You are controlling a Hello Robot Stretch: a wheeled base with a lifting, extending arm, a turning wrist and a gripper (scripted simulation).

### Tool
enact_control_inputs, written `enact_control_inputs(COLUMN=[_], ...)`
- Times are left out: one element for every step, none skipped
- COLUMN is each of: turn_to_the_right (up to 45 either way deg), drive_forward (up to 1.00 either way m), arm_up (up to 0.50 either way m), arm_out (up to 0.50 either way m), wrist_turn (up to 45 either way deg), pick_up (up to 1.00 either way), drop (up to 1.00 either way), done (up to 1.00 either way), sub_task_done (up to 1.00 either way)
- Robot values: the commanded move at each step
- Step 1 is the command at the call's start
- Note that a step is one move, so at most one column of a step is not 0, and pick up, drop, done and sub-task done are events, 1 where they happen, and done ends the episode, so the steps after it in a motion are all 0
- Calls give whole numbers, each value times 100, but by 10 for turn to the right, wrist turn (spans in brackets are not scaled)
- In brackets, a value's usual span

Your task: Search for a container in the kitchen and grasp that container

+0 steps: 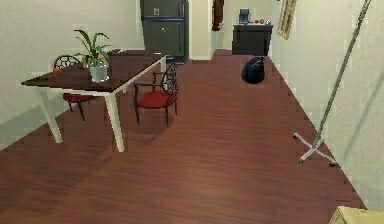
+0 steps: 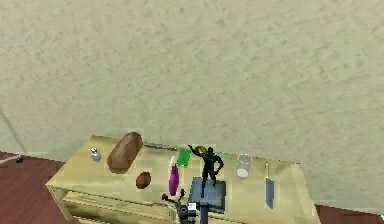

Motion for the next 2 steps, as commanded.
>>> enact_control_inputs(turn_to_the_right=[0, 0], drive_forward=[0, 0], arm_up=[10, 0], arm_out=[0, 0], wrist_turn=[0, 0], pick_up=[0, 0], drop=[0, 0], done=[0, 100], sub_task_done=[0, 0])
